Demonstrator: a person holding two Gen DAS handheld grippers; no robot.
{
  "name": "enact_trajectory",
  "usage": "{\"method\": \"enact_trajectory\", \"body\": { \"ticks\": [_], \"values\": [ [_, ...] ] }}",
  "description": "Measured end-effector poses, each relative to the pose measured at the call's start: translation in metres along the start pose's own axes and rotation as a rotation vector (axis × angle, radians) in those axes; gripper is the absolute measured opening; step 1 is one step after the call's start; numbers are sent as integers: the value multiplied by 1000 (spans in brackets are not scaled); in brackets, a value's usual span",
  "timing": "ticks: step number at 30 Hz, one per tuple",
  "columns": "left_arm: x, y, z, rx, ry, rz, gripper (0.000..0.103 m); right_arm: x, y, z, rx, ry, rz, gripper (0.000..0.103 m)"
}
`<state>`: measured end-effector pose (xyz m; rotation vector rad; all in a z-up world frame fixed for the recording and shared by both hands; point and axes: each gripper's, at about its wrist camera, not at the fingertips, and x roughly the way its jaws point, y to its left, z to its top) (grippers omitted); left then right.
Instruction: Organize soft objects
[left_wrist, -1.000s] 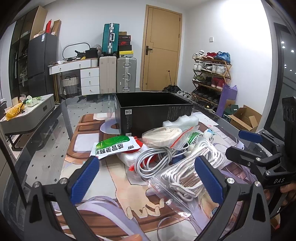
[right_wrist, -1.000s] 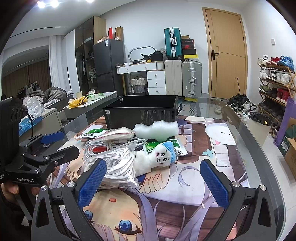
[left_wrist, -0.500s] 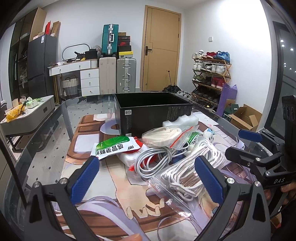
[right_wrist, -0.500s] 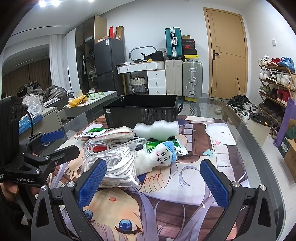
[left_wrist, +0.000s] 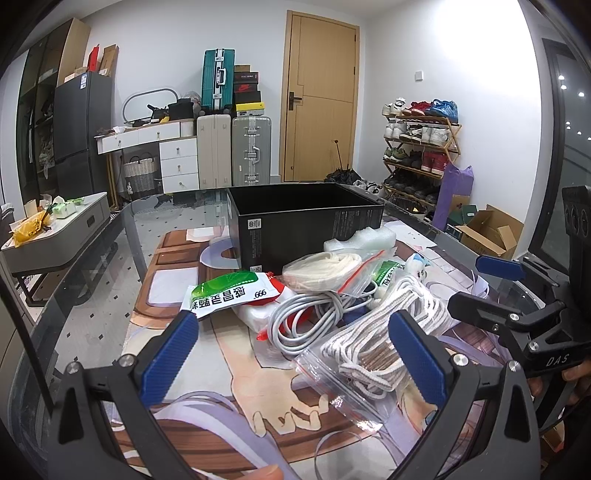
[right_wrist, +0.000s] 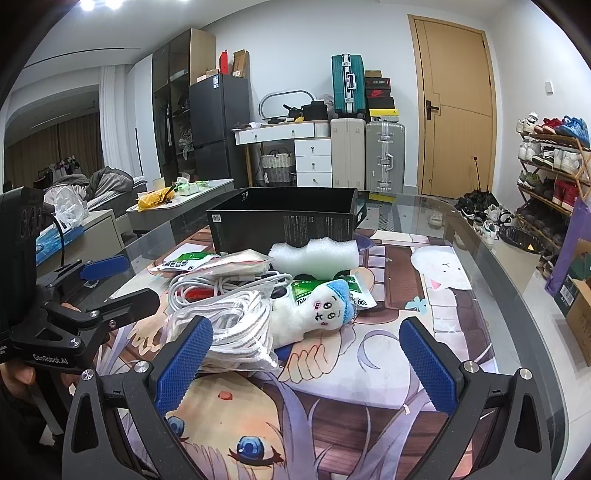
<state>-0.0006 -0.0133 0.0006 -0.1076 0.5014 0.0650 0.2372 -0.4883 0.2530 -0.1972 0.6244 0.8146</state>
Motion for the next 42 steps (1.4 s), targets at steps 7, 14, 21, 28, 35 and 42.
{"method": "enact_trajectory", "body": {
  "ticks": [7, 14, 21, 28, 35, 42],
  "values": [
    [2, 1, -1, 6, 3, 3, 103, 0, 1, 0, -2, 1, -2, 103],
    [3, -1, 1, 46, 19, 15, 103, 0, 1, 1, -4, 2, -2, 103],
    [6, -8, 1, 97, 52, 21, 103, 2, 4, -4, -13, 19, -1, 103],
    [4, -12, 7, 90, 64, -58, 103, -2, -3, 5, -34, 29, -29, 103],
    [5, -26, 11, 126, 80, -107, 103, -14, -26, 11, -33, 47, -48, 103],
    [15, -44, 11, 196, 117, -113, 103, -21, -51, 16, -35, 80, -65, 103]
  ]
}}
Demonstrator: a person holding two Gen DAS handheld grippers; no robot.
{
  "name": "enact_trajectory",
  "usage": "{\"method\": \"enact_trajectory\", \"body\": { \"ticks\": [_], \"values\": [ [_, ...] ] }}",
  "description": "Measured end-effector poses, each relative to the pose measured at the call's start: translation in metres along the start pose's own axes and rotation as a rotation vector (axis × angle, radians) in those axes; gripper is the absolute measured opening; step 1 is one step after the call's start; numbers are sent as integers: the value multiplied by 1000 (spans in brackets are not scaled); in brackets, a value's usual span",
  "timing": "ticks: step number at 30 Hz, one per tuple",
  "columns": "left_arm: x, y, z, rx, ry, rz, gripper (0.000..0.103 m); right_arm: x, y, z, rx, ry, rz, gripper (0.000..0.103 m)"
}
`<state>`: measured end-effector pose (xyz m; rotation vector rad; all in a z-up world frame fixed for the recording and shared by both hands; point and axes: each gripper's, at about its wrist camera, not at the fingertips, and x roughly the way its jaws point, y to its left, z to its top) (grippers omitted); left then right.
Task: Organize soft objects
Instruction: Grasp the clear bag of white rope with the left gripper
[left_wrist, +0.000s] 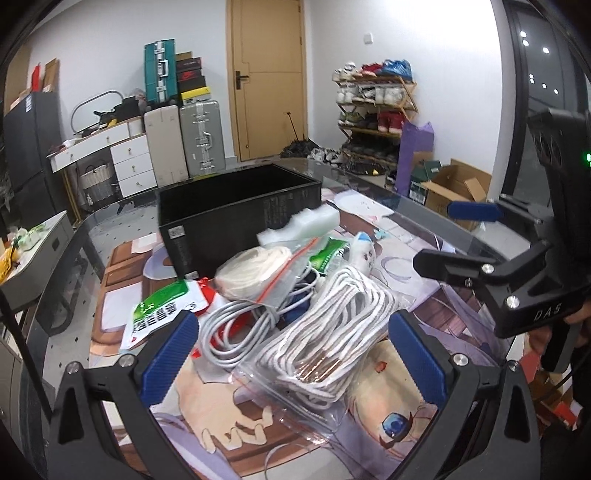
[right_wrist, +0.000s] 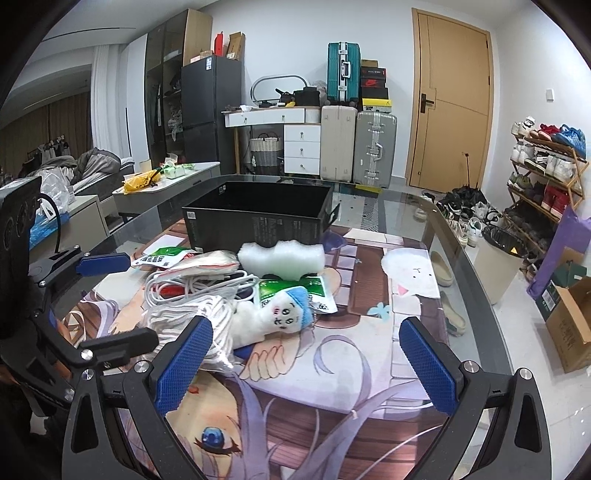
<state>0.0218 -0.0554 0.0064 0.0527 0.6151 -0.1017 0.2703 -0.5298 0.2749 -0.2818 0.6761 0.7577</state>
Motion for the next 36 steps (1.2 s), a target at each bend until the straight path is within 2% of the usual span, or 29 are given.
{"method": "enact_trajectory", "body": {
  "ticks": [6, 9, 12, 19, 21, 23, 26, 36],
  "values": [
    [18, -11, -1, 53, 76, -22, 101, -4, -11, 1, -4, 18, -19, 103],
    [21, -16, 0, 68, 94, -38, 99, 4, -5, 5, -4, 33, -22, 103],
    [25, -16, 0, 62, 109, -58, 93, 11, -1, 4, 2, 44, -18, 103],
    [30, -17, -1, 69, 140, -93, 75, 23, 10, 0, 5, 64, -18, 103],
    [28, -19, -2, 72, 137, -106, 64, 24, 10, 0, 5, 68, -17, 103],
    [28, -19, -3, 74, 138, -118, 47, 27, 12, -1, 5, 73, -15, 103],
    [24, -20, -5, 78, 127, -138, 39, 28, 13, -1, 3, 80, -18, 103],
    [0, -4, -5, 15, 70, -126, 37, 35, 21, 1, 0, 115, -7, 103]
  ]
}}
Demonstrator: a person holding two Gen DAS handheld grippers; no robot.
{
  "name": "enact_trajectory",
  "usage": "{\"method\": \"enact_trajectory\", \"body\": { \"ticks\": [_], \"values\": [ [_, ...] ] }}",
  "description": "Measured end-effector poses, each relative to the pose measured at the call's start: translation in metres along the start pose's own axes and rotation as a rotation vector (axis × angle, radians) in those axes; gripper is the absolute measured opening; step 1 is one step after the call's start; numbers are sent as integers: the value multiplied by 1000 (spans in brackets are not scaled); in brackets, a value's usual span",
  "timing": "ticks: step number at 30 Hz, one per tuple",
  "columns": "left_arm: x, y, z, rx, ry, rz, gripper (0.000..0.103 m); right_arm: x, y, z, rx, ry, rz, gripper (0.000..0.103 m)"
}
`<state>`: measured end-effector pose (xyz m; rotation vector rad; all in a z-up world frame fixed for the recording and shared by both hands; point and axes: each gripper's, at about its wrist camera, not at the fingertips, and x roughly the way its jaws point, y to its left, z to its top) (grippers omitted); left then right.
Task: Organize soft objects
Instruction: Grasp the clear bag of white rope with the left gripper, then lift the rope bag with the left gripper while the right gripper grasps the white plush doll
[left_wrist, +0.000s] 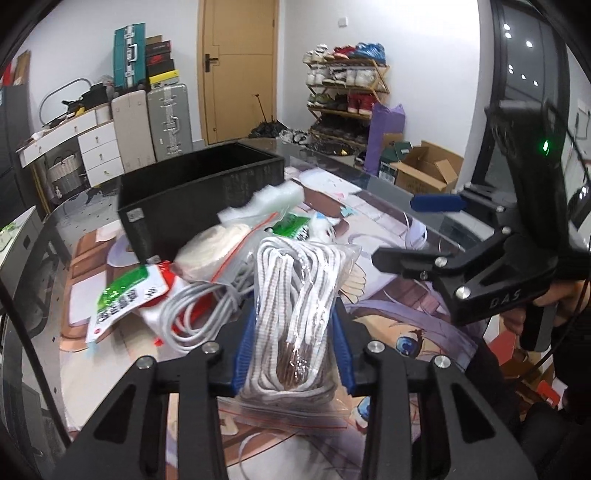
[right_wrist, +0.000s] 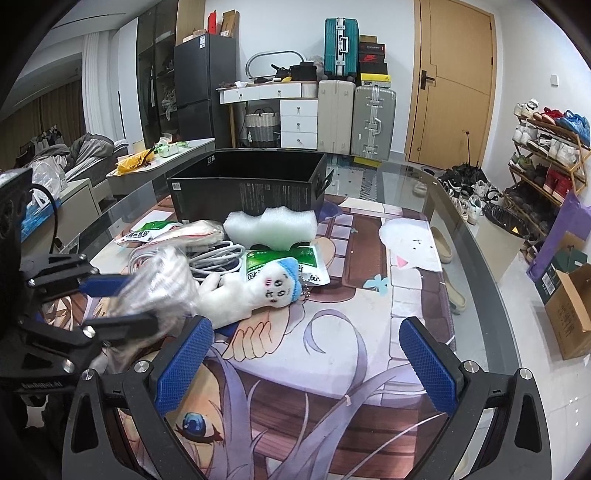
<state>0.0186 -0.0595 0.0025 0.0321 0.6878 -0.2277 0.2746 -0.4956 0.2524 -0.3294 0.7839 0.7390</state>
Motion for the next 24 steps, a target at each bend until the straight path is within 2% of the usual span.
{"method": "enact_trajectory", "body": {
  "ticks": [11, 15, 24],
  "values": [
    [-24, 16, 7, -77, -85, 10, 37, 23, 8, 7, 40, 83, 41, 103],
    [-28, 19, 9, -88, -103, 19, 37, 36, 9, 12, 88, 110, 69, 103],
    [-32, 36, 10, -124, -123, 57, 37, 56, 24, 23, 97, 163, 102, 103]
  ]
}}
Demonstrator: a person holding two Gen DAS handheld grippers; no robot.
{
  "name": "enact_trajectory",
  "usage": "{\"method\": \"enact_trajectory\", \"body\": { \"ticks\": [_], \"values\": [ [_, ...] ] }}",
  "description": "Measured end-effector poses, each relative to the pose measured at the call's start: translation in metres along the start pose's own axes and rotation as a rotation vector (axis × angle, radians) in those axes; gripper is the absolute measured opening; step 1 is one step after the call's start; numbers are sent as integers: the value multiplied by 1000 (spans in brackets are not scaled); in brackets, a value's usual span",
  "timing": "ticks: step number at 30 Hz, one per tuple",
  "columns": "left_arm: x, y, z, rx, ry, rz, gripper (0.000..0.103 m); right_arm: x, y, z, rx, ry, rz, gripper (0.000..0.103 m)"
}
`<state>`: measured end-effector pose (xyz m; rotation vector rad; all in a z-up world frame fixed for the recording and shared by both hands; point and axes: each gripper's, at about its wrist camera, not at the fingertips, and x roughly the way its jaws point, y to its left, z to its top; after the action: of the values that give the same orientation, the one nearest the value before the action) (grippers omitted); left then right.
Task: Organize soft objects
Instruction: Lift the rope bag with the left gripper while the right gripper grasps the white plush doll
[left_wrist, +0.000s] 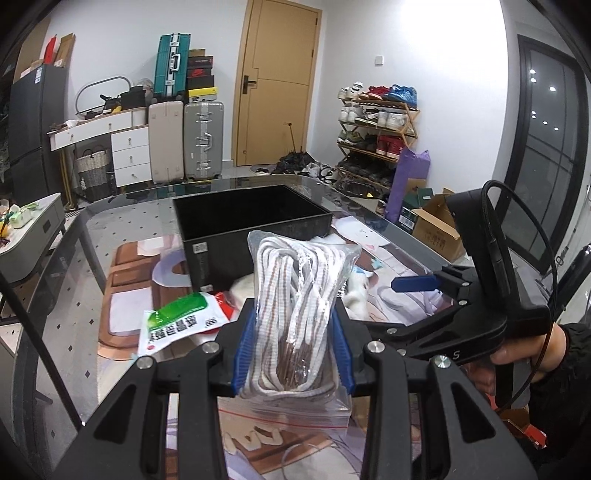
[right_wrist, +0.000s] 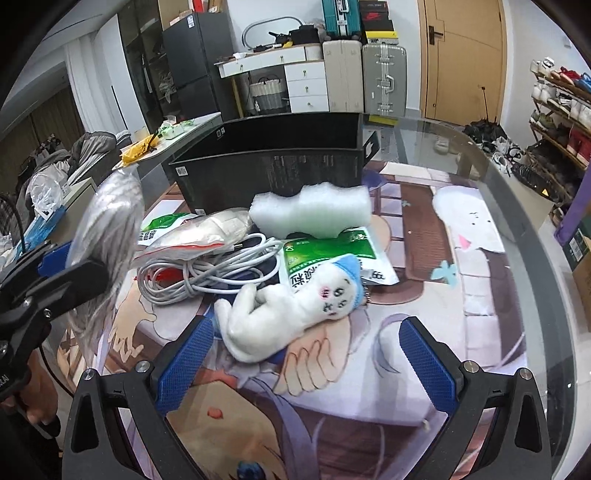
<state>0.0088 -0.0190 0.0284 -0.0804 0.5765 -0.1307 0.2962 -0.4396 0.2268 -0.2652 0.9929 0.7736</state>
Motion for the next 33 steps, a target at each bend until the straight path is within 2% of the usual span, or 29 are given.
{"method": "enact_trajectory", "body": {
  "ticks": [5, 8, 15, 16, 17, 18, 23, 33],
  "values": [
    [3, 7, 1, -23, 3, 12, 37, 10, -1, 6, 50, 15, 24, 102],
    [4, 9, 0, -30, 8, 20, 37, 16, 2, 7, 36, 28, 34, 89],
    [8, 13, 0, -50, 15, 38, 37, 16, 5, 3, 2, 17, 29, 72],
    [8, 15, 1, -53, 15, 40, 37, 14, 4, 2, 0, 14, 33, 67],
    [8, 15, 1, -57, 15, 43, 37, 13, 2, 1, 0, 12, 31, 56],
    [9, 16, 1, -62, 15, 46, 37, 12, 0, 0, 1, 11, 28, 50],
    [8, 19, 0, -87, 14, 65, 37, 3, -6, -9, 6, -5, 40, 46],
    [-2, 26, 3, -138, -15, 95, 37, -26, -3, -16, -25, -82, 53, 45]
  ]
}}
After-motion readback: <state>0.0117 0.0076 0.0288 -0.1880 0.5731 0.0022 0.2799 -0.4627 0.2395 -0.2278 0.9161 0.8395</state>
